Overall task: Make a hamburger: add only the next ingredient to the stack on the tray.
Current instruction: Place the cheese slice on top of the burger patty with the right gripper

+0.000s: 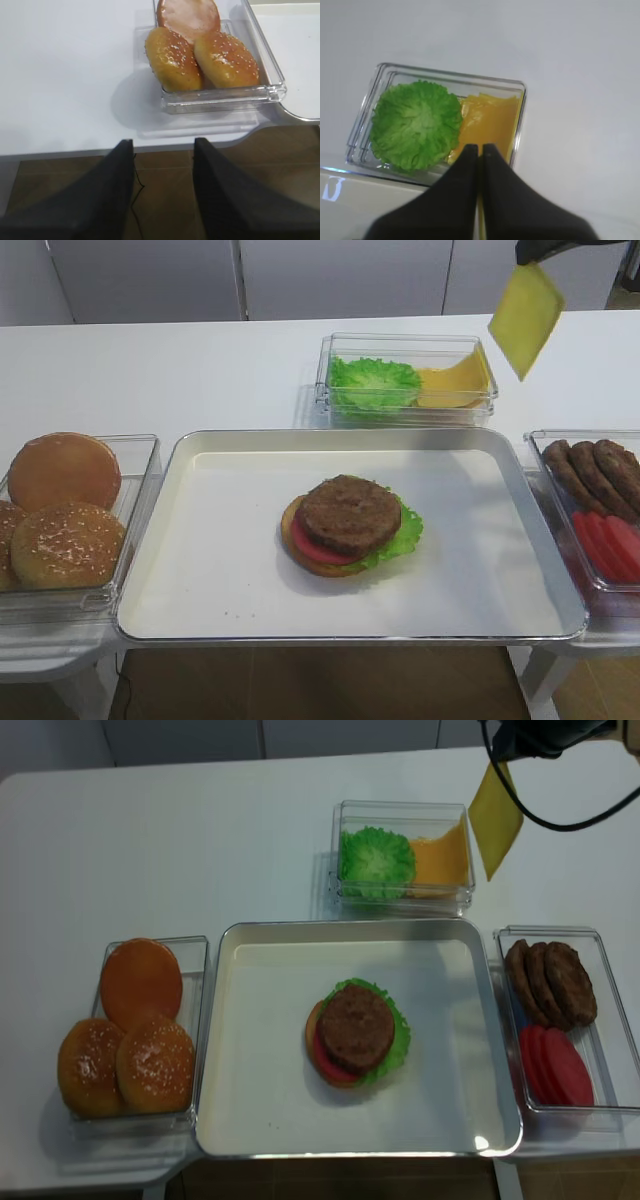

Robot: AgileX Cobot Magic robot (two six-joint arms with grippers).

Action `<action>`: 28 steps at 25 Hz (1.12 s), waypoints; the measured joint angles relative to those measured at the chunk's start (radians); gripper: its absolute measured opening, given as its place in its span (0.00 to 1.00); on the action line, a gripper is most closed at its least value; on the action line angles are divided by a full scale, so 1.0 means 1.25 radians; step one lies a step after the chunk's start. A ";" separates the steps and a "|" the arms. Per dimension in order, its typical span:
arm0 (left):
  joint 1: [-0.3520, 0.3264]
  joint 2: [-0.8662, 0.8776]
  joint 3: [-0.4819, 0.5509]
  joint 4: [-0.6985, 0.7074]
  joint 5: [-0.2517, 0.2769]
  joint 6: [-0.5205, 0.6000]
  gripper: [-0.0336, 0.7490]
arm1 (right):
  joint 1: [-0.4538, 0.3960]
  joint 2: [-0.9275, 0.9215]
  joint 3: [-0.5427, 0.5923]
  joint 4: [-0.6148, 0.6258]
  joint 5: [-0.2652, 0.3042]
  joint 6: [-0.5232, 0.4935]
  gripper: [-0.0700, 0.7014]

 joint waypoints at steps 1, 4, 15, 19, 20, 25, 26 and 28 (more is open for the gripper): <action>0.000 0.000 0.000 0.000 0.000 0.000 0.42 | 0.000 -0.003 0.003 0.005 0.008 -0.005 0.10; 0.000 0.000 0.000 0.000 0.000 0.000 0.42 | 0.000 -0.017 0.005 0.021 0.025 -0.014 0.10; 0.000 0.000 0.000 0.000 0.000 0.000 0.42 | 0.000 -0.049 0.005 0.070 0.069 -0.039 0.10; 0.000 0.000 0.000 0.000 0.000 0.000 0.42 | 0.000 -0.065 0.038 0.088 0.071 -0.044 0.10; 0.000 0.000 0.000 0.000 0.000 0.000 0.42 | 0.000 -0.072 0.054 0.092 0.070 -0.049 0.10; 0.000 0.000 0.000 0.000 0.000 0.000 0.42 | 0.000 -0.107 0.124 0.125 0.067 -0.080 0.10; 0.000 0.000 0.000 0.000 0.000 0.000 0.42 | 0.000 -0.115 0.136 0.130 0.067 -0.085 0.10; 0.000 0.000 0.000 0.000 0.000 0.000 0.42 | 0.008 -0.125 0.153 0.135 0.067 -0.096 0.10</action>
